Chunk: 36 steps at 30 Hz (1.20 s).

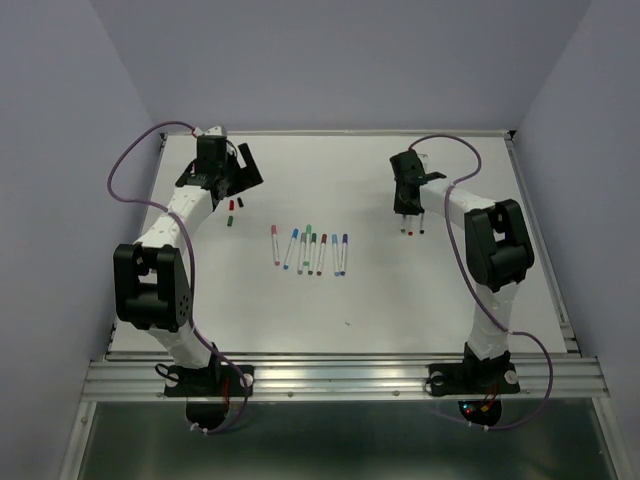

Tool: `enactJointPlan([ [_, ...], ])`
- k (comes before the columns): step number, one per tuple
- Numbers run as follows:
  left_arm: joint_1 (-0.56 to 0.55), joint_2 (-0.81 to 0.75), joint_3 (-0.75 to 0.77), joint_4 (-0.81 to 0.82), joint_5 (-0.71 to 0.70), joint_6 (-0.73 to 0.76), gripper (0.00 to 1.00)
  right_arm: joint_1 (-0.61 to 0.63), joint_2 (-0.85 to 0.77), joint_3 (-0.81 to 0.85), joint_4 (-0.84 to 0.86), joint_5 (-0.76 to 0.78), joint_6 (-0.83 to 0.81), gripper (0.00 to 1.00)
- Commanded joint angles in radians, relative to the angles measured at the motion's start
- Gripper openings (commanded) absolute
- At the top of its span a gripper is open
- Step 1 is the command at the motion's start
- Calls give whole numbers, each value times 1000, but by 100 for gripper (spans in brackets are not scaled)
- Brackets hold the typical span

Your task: Open the pen caps

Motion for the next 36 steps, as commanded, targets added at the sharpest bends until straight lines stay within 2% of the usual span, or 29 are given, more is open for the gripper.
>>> enactJointPlan([
  [1, 5, -46, -10, 26, 11, 11, 99, 1, -3, 60, -17, 22, 8, 24],
  [3, 5, -49, -12, 26, 9, 12, 99, 1, -11, 69, -24, 20, 6, 31],
  [6, 5, -55, -15, 26, 12, 12, 99, 1, -20, 84, -37, 17, 1, 33],
  [7, 5, -57, -16, 26, 11, 12, 99, 1, -26, 87, -40, 14, 0, 39],
  [11, 5, -70, -21, 26, 11, 12, 99, 1, -43, 99, -53, 11, -5, 39],
  [13, 4, -78, -26, 26, 14, 12, 99, 1, -66, 98, -54, -47, -17, 41],
  [15, 5, -87, -29, 26, 12, 11, 99, 1, -85, 89, -51, -108, -22, 47],
  [17, 5, -92, -32, 29, 12, 9, 99, 19, -118, 55, -42, -182, -17, 63],
  [19, 4, -95, -33, 31, 20, 8, 99, 67, -140, 28, -25, -213, -12, 69],
  [20, 5, -97, -35, 31, 22, 8, 99, 84, -149, 14, -19, -220, 0, 83],
  [22, 4, -97, -38, 33, 26, 8, 99, 131, -167, -17, -13, -220, 27, 100],
  [28, 5, -115, -49, 34, 29, 11, 99, 255, -152, -48, -17, -132, 141, 100],
  [36, 5, -139, -78, 43, 26, 17, 99, 343, -66, 14, -99, -30, 184, 100],
])
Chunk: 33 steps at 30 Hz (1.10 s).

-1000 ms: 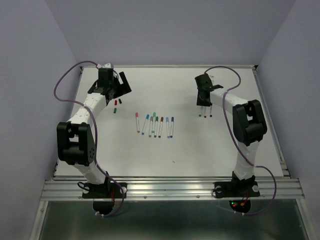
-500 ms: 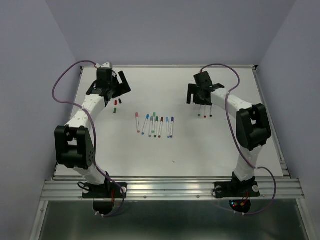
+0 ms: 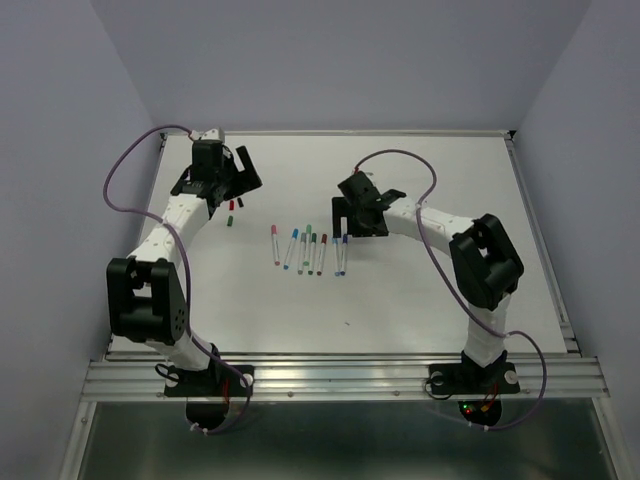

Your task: Open the pen caps

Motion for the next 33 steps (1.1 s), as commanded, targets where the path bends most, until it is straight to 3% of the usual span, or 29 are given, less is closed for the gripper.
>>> enactJointPlan([
  [1, 5, -60, -16, 30, 4, 17, 99, 38, 38, 48, -51, 90, 50, 100],
  [5, 5, -69, -25, 35, 6, 17, 99, 47, 58, 61, -98, 147, 96, 100],
  [21, 5, -72, -32, 41, 11, 17, 99, 84, 106, 56, -134, 133, 95, 99],
  [24, 4, -72, -34, 44, 11, 17, 99, 93, 89, 36, -144, 115, 104, 91],
  [30, 5, -66, -32, 48, 15, 15, 99, 115, 74, -31, -144, 92, 131, 64],
  [33, 4, -63, -31, 48, 14, 15, 99, 115, 84, -50, -144, 86, 144, 59],
])
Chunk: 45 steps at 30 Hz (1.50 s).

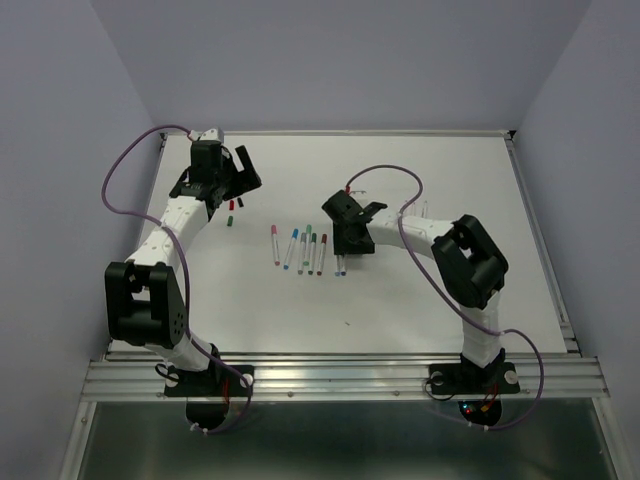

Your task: Open the pen caps

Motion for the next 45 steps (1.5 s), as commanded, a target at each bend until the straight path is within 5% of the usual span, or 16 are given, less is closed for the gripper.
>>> enactJointPlan([
  [1, 5, -36, -13, 34, 11, 13, 99, 11, -2, -47, -60, -21, 23, 53],
  [13, 5, -37, -13, 35, 13, 14, 99, 11, -26, -86, -32, -28, -17, 1],
  [20, 5, -56, -27, 83, 149, 28, 99, 11, -144, -99, 92, 32, -138, 1],
  [29, -13, -109, -105, 313, 568, -36, 99, 2, -399, -213, 468, -273, -343, 1],
  [34, -105, -126, -114, 406, 617, -76, 99, 2, -466, -253, 585, -445, -368, 1],
  [45, -203, -113, -125, 525, 653, -167, 99, 2, -494, -242, 673, -442, -347, 1],
])
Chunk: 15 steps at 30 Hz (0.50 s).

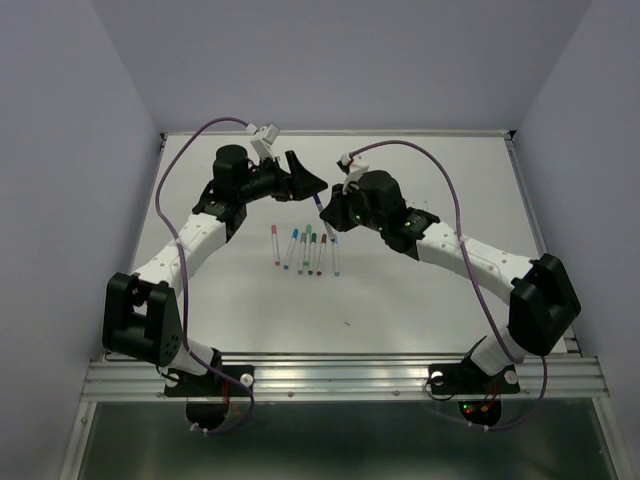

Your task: Open the pen caps

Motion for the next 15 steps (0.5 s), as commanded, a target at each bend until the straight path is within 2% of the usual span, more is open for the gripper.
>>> enactJointPlan([
  [1, -14, -19, 5, 86, 22, -29, 99, 1, -41, -11, 118, -21, -6, 1],
  [6, -18, -16, 5, 86, 8, -35, 99, 1, -53, -22, 158, -11, -6, 1],
  [15, -29, 2, 16, 87, 5, -44, 91, 1, -64, -33, 205, -9, -3, 1],
])
